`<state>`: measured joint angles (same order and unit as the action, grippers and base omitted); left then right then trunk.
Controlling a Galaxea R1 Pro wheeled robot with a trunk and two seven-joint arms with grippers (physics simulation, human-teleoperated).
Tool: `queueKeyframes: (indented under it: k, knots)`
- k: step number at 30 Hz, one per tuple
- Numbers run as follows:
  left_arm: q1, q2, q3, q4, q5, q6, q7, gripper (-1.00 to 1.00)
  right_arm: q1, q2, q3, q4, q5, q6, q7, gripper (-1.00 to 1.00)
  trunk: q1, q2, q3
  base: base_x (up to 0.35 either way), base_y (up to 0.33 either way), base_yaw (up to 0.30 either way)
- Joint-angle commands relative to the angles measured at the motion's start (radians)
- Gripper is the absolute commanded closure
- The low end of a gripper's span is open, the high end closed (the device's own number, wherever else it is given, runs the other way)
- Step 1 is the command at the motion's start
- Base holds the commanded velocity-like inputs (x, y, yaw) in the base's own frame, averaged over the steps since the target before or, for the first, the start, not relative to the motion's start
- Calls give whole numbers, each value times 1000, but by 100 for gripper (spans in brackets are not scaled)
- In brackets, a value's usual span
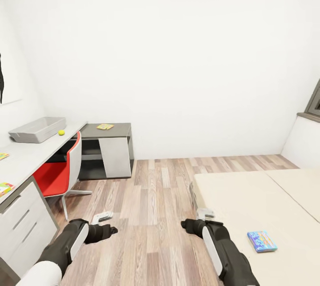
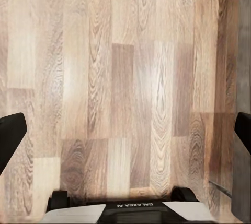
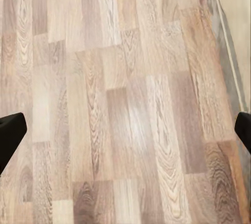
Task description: Put all the toys in the child's room - the three board games (two on the bed and one on the table), the two jigsaw puzzles on the table, and the tennis ball on the table - inside the toy box on the table in the child's room.
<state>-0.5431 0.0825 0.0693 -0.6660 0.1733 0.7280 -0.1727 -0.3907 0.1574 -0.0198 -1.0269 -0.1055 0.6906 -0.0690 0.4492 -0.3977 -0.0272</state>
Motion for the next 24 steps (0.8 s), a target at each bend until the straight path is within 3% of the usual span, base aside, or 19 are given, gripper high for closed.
queueKeyframes:
  k: [1, 2, 6, 9, 16, 24]
  knots:
    - [0, 2, 2, -40, 3, 63, -3, -100, 3, 1, -1, -45, -12, 26, -20, -100, 1, -2, -3, 0, 0, 0]
    - [1, 4, 2, -88, 3, 120, -3, -100, 5, 1, -2, -72, -13, 42, -29, -100, 1, -2, -3, 0, 0, 0]
    - [8, 7, 0, -214, 1, 213, -3, -100, 7, 0, -2, -105, -15, 77, -39, -100, 1, -2, -3, 0, 0, 0]
    - [11, 8, 0, -265, -1, 243, -3, -100, 8, 1, -4, -114, -17, 98, -42, -100, 1, -2, -3, 0, 0, 0]
    - [14, 11, 4, -297, -2, 258, -2, -100, 9, 4, -1, -122, -18, 114, -44, -100, 1, -2, -3, -34, 0, 0]
    - [14, 31, 15, -313, 4, 267, -3, -100, 9, 7, 3, -134, -17, 124, -44, -100, 1, -2, -3, -181, 0, 0]
